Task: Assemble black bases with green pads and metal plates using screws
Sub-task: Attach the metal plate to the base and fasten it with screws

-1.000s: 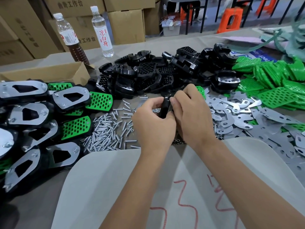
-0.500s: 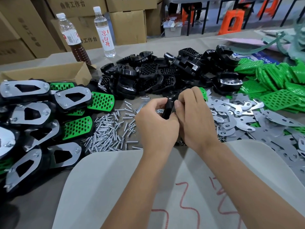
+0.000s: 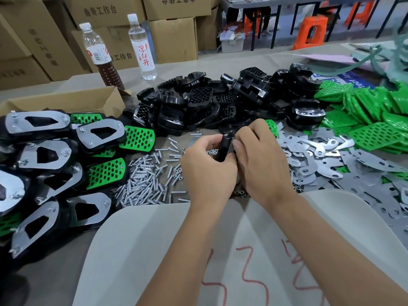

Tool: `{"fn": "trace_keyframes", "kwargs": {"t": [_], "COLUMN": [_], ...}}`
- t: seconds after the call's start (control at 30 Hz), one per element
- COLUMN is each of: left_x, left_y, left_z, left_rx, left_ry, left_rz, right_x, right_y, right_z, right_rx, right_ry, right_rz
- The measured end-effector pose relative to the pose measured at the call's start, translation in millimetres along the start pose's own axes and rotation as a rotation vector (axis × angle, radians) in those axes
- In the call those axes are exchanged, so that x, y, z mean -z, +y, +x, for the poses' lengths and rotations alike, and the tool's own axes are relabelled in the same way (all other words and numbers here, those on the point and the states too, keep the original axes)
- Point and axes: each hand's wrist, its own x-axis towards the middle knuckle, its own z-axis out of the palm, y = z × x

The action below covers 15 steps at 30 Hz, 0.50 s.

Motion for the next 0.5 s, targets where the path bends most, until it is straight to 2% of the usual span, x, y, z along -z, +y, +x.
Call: {"fn": "trace_keyframes", "kwargs": {"t": [0.13,0.3,0.5], "left_x": [-1.5,0.0,-1.4], "left_y": [1.8,2.9,3.6], "left_z": [-2.6,-2.5,-4.5], "left_rx": [-0.006,-0.012,-0.021], "left_ry": [-0.009,-0.002,-0.011], "left_rz": [0.008,0.017,0.018], "right_x": [1.4,1.5,1.4], "right_y": [0.4,-2.3,0.1], "right_z": [-0.6,0.4,0.3], "right_rx": [-0.036,0.002,-0.037], "right_ry": [0.06,0.011,0.084], "right_rz": [-0.012,0.021,0.005]}}
